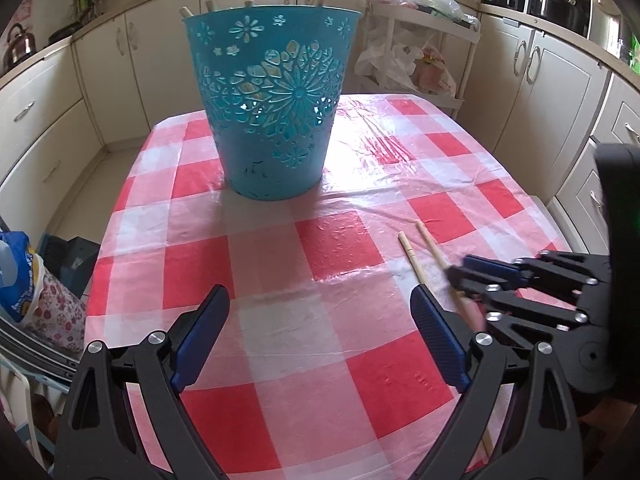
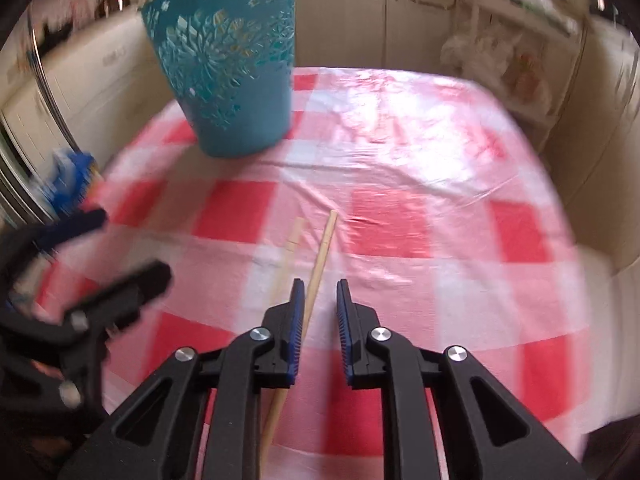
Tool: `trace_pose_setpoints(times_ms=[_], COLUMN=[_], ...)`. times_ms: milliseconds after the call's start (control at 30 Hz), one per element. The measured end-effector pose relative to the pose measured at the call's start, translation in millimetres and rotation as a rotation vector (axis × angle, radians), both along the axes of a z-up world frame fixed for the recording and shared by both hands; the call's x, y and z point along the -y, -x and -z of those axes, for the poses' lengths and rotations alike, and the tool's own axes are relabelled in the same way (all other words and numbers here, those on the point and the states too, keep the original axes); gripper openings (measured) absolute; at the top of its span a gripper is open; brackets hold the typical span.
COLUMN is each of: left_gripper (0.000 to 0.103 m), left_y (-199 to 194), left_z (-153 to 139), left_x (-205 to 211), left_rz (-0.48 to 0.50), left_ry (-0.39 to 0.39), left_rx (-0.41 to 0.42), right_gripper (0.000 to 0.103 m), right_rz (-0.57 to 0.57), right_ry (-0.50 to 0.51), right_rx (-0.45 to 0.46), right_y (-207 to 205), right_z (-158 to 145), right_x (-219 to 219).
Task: Organize utensils
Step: 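Close the left tool on one wooden stick while the right tool grasps another stick, then lift the stick over the teal bin and open the left tool while the right tool carries its stick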
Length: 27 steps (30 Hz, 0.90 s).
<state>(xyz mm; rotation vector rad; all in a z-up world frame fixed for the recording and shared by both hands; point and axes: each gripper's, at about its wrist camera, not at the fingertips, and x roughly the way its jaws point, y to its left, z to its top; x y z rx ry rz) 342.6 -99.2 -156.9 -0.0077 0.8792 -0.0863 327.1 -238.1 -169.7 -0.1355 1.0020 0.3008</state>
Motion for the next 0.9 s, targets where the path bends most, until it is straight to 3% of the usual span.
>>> trace_pose_setpoints(times_ms=[167,267,367,433,500,667,733,900], left_gripper=[0.088,0.082,0.055,0.02,0.009,0.005,0.005,0.005], left_y=[-14,-24,-28,-26,-24,-22,-22,-28], left_z=[8,20,30,28,26,23,22,25], left_x=[31,55,68,75,76,41,22,-9], left_rz=[0.06,0.09,0.116,0.183,0.222,0.223,0.221,0.217], left_ry=[-0.023,-0.088,-0.106,-0.089,-0.098,0.015,0.066,0.127], left_rx=[-0.022,-0.048,-0.051,-0.056,-0.069,-0.144,-0.183,-0.234], right_gripper=[0.01,0.01,0.011,0.012,0.016,0.02,0.005,0.005], right_rz=[0.09,0.11,0.104,0.094,0.08,0.054,0.04,0.007], right_ry=[-0.087,-0.135,-0.136,-0.107,-0.089,-0.047,-0.106,-0.226], right_rx=[-0.04,-0.057,-0.063,-0.046,-0.036,-0.024,-0.053,-0.099], right_y=[1,0,-2,-1,-1,-2,-3,-3], right_z=[0,2,3,2,2,3,4,6], right_x=[41,55,54,48,43,31,32,26])
